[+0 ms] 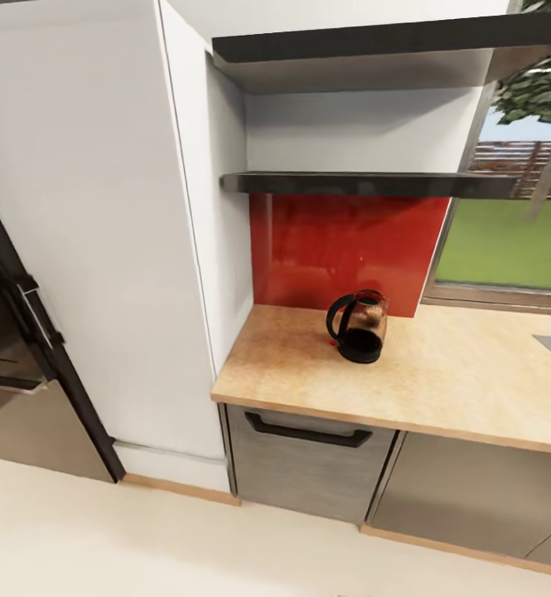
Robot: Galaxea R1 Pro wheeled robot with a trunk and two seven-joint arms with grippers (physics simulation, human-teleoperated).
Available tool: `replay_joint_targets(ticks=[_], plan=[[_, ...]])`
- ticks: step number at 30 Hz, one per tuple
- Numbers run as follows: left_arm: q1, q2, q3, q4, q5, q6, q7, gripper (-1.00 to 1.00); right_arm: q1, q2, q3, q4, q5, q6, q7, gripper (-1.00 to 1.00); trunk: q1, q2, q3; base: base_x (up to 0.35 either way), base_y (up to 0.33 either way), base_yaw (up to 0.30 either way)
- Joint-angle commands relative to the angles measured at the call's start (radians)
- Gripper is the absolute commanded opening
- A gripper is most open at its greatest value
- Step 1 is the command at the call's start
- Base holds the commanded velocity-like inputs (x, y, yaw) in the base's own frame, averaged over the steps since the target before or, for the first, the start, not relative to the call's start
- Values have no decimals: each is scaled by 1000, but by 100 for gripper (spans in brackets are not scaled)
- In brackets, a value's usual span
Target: Set up a coffee station on the kitchen countertop: keep the coffee maker on the countertop, move the bottle of coffee from the kitchen shelf to the counter next to the coffee maker, place a paper coffee filter on top of the coffee maker, put the saucer next to the coffee maker with the coffee cup on the saucer, and place the electric kettle next to the coffee maker.
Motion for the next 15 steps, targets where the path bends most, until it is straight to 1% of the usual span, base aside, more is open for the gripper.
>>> replay_joint_targets(ticks=[1,15], plan=[[-1,0,7,1,6,0,-10,100,-1,0,-8,-2,9,6,5,100,1,-2,-2,0,2,-265],[-1,0,7,1,6,-1,-10,100,-1,0,-8,-2,10,6,5,100,1,-2,-2,0,0,-265]])
